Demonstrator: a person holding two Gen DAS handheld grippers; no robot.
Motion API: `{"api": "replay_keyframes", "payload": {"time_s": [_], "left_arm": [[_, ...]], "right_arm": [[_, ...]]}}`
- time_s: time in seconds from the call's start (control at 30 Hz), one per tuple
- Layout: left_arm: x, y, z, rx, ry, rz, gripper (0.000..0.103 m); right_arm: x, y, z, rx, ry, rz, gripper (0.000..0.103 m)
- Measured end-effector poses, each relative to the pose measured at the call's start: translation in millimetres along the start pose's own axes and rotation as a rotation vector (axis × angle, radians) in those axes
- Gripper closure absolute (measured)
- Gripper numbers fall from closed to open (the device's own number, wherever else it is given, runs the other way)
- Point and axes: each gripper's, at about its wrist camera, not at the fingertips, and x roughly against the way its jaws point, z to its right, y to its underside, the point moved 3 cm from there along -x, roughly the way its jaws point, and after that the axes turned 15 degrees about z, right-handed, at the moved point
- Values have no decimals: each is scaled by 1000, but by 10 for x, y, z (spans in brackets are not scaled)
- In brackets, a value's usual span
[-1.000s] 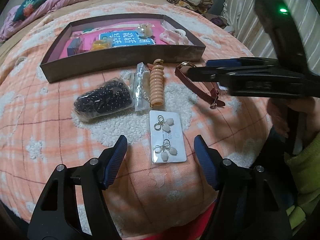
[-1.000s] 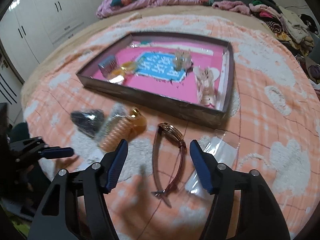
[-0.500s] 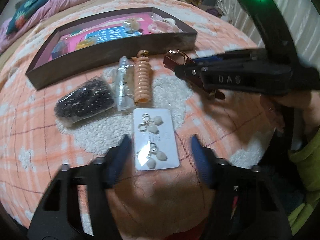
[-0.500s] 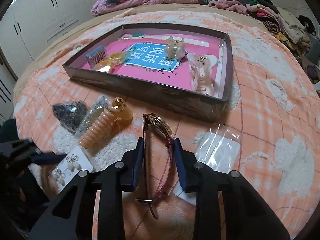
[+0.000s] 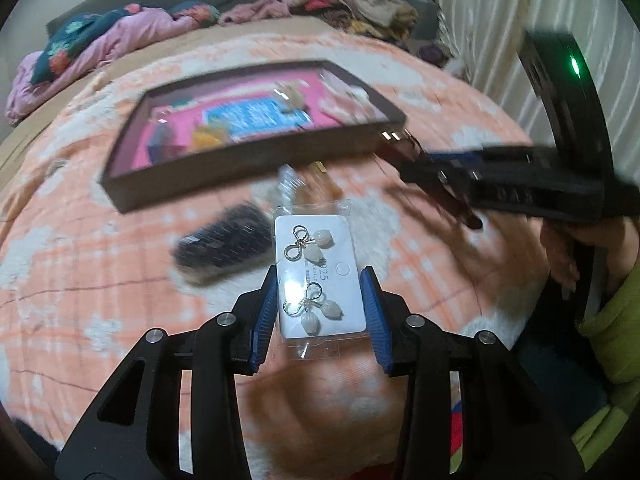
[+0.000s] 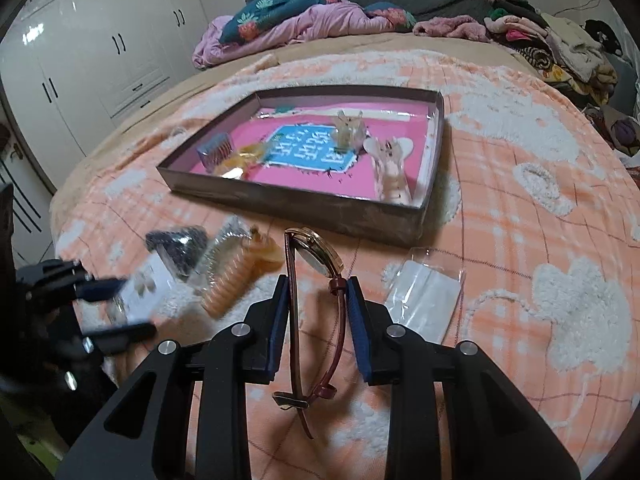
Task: Organize jewelry
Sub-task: 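Lower the earring card into the box with left tool while right lowers the watch there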
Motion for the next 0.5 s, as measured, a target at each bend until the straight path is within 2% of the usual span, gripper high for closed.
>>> {"api": "replay_keyframes", "payload": {"time_s": [0.5], "left_arm": [[135,-243,-536,97,-114,47,71]], "right_arm": [[126,-124,-75,-3,-27,61,76]]}}
